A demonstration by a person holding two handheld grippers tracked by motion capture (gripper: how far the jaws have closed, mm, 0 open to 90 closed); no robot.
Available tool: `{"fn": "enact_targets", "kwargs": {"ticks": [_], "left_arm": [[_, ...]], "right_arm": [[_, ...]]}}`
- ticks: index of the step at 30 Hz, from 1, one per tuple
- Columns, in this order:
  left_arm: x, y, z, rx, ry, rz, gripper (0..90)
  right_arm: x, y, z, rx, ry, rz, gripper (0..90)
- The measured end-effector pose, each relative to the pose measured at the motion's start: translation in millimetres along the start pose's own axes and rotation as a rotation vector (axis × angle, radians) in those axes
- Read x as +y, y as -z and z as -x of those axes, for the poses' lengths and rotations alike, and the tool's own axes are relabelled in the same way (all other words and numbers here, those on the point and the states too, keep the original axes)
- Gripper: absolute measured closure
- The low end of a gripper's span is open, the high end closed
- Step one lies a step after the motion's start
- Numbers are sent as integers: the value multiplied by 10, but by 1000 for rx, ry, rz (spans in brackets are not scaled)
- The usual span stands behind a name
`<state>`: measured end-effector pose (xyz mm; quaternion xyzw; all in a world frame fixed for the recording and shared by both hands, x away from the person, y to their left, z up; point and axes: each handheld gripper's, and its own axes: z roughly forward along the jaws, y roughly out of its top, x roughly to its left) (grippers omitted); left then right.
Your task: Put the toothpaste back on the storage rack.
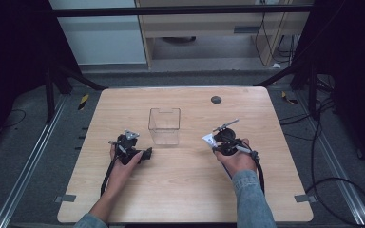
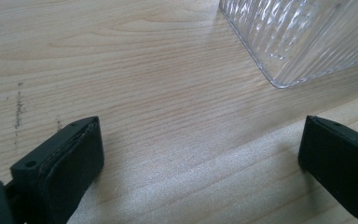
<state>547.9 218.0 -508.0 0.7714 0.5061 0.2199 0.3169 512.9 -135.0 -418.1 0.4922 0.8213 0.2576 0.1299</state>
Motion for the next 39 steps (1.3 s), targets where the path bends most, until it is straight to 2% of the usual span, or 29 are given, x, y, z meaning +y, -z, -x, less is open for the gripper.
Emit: {"fn": "enact_targets", "kwargs": {"ticks": [6, 15, 22, 39], "left_arm": [[0, 0, 0, 0, 0, 0, 0], [-3, 3, 0, -1, 0, 1, 0], [2, -2, -4, -4, -2, 1, 0], [19, -20, -15, -4, -1, 1, 0]], "right_arm": [[24, 208, -51, -13, 0, 89, 791], [114, 295, -96, -15, -22, 216, 791], [215, 293, -93, -27, -49, 306, 796], [530, 394, -153, -31, -53, 428, 797]]}}
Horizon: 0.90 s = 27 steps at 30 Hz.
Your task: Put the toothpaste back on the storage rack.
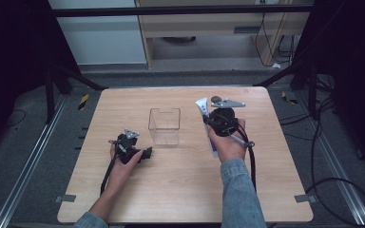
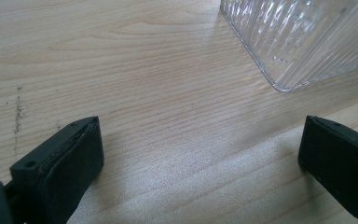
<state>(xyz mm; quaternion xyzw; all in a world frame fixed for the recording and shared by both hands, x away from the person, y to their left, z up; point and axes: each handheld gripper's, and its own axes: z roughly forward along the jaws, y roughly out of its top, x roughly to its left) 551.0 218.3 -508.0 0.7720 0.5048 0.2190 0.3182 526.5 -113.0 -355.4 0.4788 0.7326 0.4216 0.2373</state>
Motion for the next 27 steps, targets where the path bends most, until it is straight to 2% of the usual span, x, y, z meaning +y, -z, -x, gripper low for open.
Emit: {"fn": "enact_targets", "kwargs": {"ticks": [3, 10, 13, 27], "left_arm": [[-12, 10, -5, -7, -5, 1, 0], [-20, 18, -7, -7, -6, 1, 0], [-22, 21, -8, -7, -7, 1, 0], [-24, 24, -12, -8, -10, 1, 0]], "right_arm": [[31, -45, 21, -5, -27, 33, 797], [67, -72, 3, -18, -40, 86, 797], [67, -89, -33, -21, -48, 91, 797], [170, -134, -131, -5, -25, 103, 796]]}}
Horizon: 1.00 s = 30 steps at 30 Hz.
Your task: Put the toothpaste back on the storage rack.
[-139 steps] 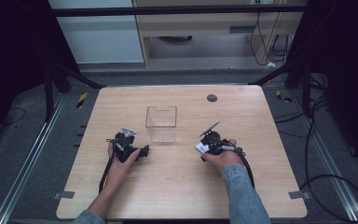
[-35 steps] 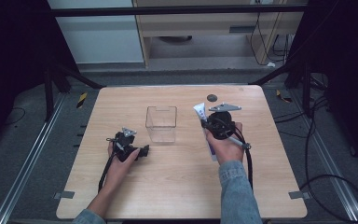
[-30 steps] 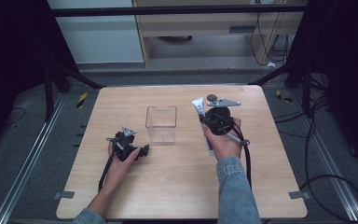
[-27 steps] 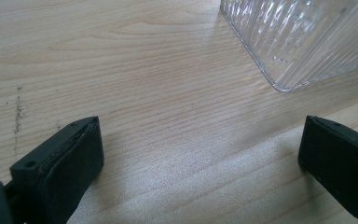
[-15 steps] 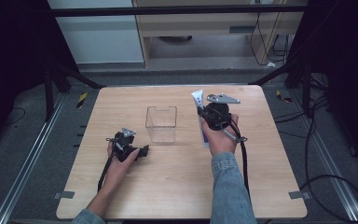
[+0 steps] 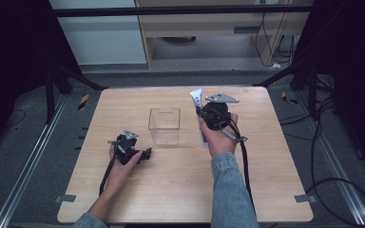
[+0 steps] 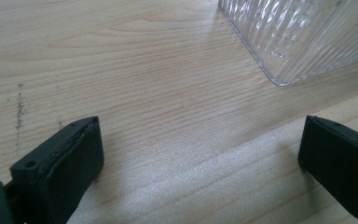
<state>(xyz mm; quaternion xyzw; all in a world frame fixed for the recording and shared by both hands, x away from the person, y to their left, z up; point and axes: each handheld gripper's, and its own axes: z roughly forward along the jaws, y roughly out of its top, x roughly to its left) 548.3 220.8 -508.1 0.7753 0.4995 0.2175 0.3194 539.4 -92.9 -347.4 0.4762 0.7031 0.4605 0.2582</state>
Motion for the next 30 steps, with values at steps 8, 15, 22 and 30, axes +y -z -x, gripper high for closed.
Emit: {"fn": "enact_targets", "kwargs": {"ticks": [8, 15, 22, 30], "left_arm": [[0, 0, 0, 0, 0, 0, 0], [0, 0, 0, 0, 0, 0, 0], [0, 0, 0, 0, 0, 0, 0], [1, 0, -1, 0, 0, 0, 0]], "right_arm": [[40, -8, -46, 4, 13, -4, 795], [77, -22, -63, 4, 25, -5, 795], [151, -6, -88, 3, 35, 7, 796], [275, 8, -120, 8, 38, 20, 796]]}}
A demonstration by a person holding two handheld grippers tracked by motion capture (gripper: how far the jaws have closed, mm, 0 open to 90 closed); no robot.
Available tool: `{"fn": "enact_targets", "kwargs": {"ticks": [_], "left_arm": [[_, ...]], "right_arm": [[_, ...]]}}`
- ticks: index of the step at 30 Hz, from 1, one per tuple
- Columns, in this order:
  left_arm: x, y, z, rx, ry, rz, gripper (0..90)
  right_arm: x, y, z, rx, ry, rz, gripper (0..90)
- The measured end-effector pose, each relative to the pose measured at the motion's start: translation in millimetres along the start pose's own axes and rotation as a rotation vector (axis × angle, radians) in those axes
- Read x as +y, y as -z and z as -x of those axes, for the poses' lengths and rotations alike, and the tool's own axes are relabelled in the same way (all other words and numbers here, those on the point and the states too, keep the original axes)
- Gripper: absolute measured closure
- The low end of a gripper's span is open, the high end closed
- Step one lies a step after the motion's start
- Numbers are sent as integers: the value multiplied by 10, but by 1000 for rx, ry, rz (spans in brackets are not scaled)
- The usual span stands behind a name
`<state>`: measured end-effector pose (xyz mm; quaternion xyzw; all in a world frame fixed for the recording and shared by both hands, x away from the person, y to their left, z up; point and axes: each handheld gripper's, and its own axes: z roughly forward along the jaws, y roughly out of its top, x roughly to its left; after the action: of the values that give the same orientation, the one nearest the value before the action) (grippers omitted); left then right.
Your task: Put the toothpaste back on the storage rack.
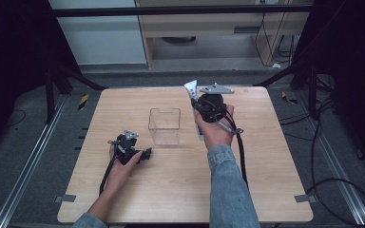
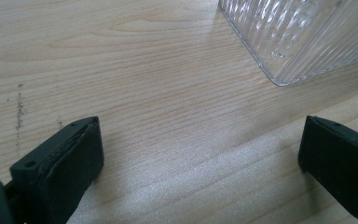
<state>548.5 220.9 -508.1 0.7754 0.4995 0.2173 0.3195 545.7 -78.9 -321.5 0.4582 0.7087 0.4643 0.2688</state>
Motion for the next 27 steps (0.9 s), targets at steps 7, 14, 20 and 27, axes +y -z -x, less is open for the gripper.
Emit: {"fn": "enact_targets", "kwargs": {"ticks": [7, 14, 20, 27], "left_arm": [[-1, 1, -3, -2, -2, -1, 0], [1, 1, -11, -1, -3, -2, 0], [1, 1, -11, -1, -3, -1, 0], [0, 0, -10, -1, -1, 1, 0]], "right_arm": [[61, -28, -48, -1, 10, 17, 796], [98, -62, -96, 5, -3, 43, 798], [189, -102, -144, 11, -9, 60, 797], [337, -162, -232, 19, 5, 81, 797]]}}
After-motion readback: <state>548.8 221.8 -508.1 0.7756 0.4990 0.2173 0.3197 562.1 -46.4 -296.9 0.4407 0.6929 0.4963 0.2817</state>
